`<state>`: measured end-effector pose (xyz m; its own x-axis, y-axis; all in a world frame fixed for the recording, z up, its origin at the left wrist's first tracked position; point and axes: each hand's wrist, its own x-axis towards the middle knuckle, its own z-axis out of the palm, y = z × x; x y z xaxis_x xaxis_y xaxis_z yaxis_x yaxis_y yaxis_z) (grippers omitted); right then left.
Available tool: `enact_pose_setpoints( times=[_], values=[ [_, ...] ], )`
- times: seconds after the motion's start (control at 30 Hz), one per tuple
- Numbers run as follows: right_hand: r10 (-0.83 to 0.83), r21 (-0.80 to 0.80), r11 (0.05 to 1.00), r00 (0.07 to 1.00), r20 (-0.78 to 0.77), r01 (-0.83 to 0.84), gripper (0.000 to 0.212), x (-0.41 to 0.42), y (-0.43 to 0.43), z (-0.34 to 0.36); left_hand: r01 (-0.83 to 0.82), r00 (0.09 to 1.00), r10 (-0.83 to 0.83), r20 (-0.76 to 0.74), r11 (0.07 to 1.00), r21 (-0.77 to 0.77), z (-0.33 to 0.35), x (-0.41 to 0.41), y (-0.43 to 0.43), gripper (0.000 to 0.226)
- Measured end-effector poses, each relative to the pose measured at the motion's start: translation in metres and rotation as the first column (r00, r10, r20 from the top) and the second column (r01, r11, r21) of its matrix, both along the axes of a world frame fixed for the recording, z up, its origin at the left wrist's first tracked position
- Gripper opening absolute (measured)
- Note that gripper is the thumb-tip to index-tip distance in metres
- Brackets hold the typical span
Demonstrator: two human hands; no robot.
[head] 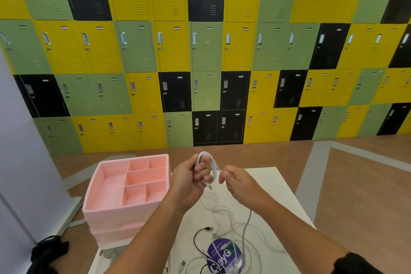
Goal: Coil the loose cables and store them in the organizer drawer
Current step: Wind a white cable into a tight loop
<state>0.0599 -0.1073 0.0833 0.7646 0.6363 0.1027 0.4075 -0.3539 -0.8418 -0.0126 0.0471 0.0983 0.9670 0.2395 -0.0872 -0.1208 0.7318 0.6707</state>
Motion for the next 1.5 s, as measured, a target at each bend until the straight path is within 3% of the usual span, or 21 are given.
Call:
enact_pose_setpoints(
  times=[0.17, 0.3, 0.43, 0.53, 0.57, 0.7, 0.83, 0.93, 1.07, 1.2, 1.37, 1.5],
  values=[
    [-0.009, -0.094, 0.996, 1.0, 0.022, 0.011, 0.025, -0.022, 0.018, -0.02, -0.15, 0.989, 0.15, 0.005, 0.988, 0.03, -0.013, 0.007, -0.009, 0.04],
    [0.015, -0.27, 0.963, 1.0, -0.021, -0.02, 0.026, -0.033, 0.023, -0.027, -0.259, 0.964, 0.266, 0.002, 0.935, 0.241, -0.018, 0.007, -0.015, 0.037],
    [0.149, -0.484, 0.87, 0.986, 0.068, -0.098, 0.023, -0.04, 0.022, -0.015, -0.328, 0.915, 0.403, 0.036, 0.687, 0.648, -0.032, 0.008, -0.009, 0.032],
    [0.343, -0.701, 0.698, 0.927, 0.15, -0.145, 0.021, -0.044, 0.021, -0.001, -0.221, 0.935, 0.348, 0.062, 0.438, 0.871, -0.042, 0.003, -0.011, 0.037],
    [0.39, -0.736, 0.665, 0.899, 0.198, -0.126, 0.02, -0.044, 0.02, 0.006, -0.168, 0.949, 0.313, 0.033, 0.416, 0.894, -0.043, 0.001, -0.013, 0.038],
    [0.418, -0.717, 0.697, 0.83, 0.37, -0.031, 0.017, -0.032, 0.017, 0.048, 0.119, 0.986, 0.043, -0.163, 0.508, 0.853, -0.045, -0.011, -0.011, 0.039],
    [0.357, -0.635, 0.765, 0.892, 0.278, -0.109, 0.011, -0.01, 0.008, 0.069, 0.351, 0.936, -0.266, -0.229, 0.722, 0.596, -0.036, -0.021, -0.013, 0.034],
    [0.294, -0.5, 0.849, 0.938, 0.182, -0.169, 0.01, 0.001, 0.001, 0.064, 0.355, 0.933, -0.271, -0.238, 0.804, 0.477, -0.028, -0.019, -0.011, 0.037],
    [0.267, -0.428, 0.887, 0.948, 0.172, -0.172, 0.019, 0.007, -0.002, 0.059, 0.334, 0.937, -0.264, -0.228, 0.867, 0.37, -0.027, -0.019, -0.007, 0.037],
    [0.236, -0.435, 0.892, 0.948, 0.212, -0.124, 0.02, 0.009, -0.005, 0.051, 0.277, 0.957, -0.213, -0.198, 0.874, 0.4, -0.028, -0.02, -0.005, 0.037],
    [0.239, -0.451, 0.889, 0.919, 0.313, -0.078, 0.016, 0.009, -0.007, 0.047, 0.252, 0.963, -0.203, -0.178, 0.913, 0.32, -0.025, -0.022, -0.005, 0.036],
    [0.1, -0.311, 0.95, 0.957, 0.271, -0.011, 0.01, 0.01, -0.003, 0.044, 0.263, 0.959, -0.246, -0.138, 0.956, 0.126, -0.024, -0.022, -0.006, 0.032]
  ],
)
